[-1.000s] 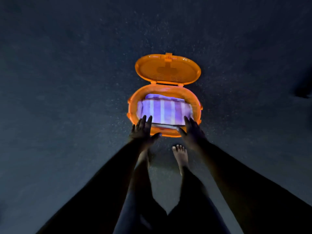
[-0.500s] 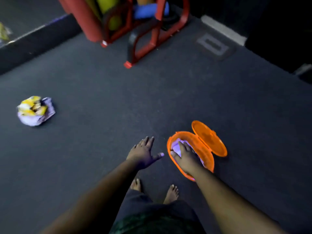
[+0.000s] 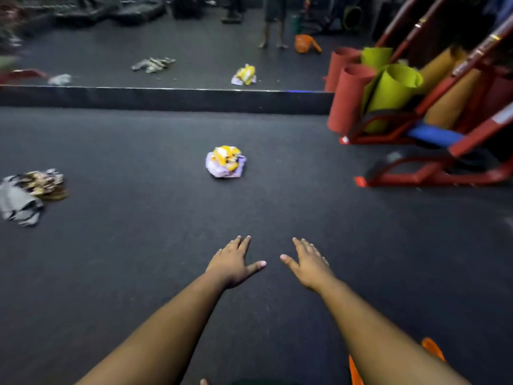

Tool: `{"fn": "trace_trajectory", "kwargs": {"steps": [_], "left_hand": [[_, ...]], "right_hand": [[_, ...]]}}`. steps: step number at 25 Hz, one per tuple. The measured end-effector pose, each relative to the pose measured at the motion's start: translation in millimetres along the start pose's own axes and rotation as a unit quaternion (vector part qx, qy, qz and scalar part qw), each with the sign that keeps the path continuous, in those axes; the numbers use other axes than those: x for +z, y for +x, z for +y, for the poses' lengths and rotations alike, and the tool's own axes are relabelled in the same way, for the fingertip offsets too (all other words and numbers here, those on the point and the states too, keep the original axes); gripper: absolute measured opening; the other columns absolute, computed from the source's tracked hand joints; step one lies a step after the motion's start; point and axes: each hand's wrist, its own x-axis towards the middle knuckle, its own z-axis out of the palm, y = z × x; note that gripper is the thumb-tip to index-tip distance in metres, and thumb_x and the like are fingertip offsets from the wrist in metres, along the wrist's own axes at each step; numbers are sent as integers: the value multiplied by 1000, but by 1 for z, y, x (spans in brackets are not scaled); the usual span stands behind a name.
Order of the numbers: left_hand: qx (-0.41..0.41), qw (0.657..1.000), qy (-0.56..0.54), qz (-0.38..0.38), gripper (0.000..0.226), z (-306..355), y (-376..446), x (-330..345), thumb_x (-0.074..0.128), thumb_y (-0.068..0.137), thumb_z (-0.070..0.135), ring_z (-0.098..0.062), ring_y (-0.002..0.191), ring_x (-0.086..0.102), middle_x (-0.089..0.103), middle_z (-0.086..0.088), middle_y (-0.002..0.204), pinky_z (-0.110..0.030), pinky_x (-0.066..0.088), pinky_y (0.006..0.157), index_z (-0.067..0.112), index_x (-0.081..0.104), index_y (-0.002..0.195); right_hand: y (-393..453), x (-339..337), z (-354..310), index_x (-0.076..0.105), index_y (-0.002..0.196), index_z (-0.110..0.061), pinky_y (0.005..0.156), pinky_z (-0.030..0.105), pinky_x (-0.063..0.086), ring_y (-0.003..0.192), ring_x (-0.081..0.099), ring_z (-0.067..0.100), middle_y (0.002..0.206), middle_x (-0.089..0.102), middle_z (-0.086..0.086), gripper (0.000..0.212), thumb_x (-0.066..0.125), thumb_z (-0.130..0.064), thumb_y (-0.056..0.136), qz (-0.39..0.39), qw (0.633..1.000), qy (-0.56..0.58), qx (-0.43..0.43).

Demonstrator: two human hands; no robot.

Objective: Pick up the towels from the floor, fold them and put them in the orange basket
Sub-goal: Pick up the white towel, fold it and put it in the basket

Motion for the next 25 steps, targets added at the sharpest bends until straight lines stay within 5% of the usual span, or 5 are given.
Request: {"fn": "trace_trajectory", "kwargs": {"steps": [12, 25], "left_hand": [[-222, 960, -71, 158, 104, -356, -134, -155, 37, 83, 88, -18, 157, 9, 6, -1, 171, -45, 20, 125, 28, 7, 163], [-408, 884, -92, 209, 103, -574, -135, -274, 33, 84, 88, -19, 157, 9, 6, 0, 171, -45, 20, 125, 28, 4, 163]], "right_hand": [[79, 84, -430, 14, 162, -33, 124, 54, 14, 157, 4, 22, 170, 11, -3, 83, 38, -75, 94, -36, 950, -121, -285], [217, 157, -739, 9, 162, -33, 124, 54, 15, 157, 5, 23, 171, 8, -3, 86, 36, -76, 93, -109, 862, -188, -457]]}}
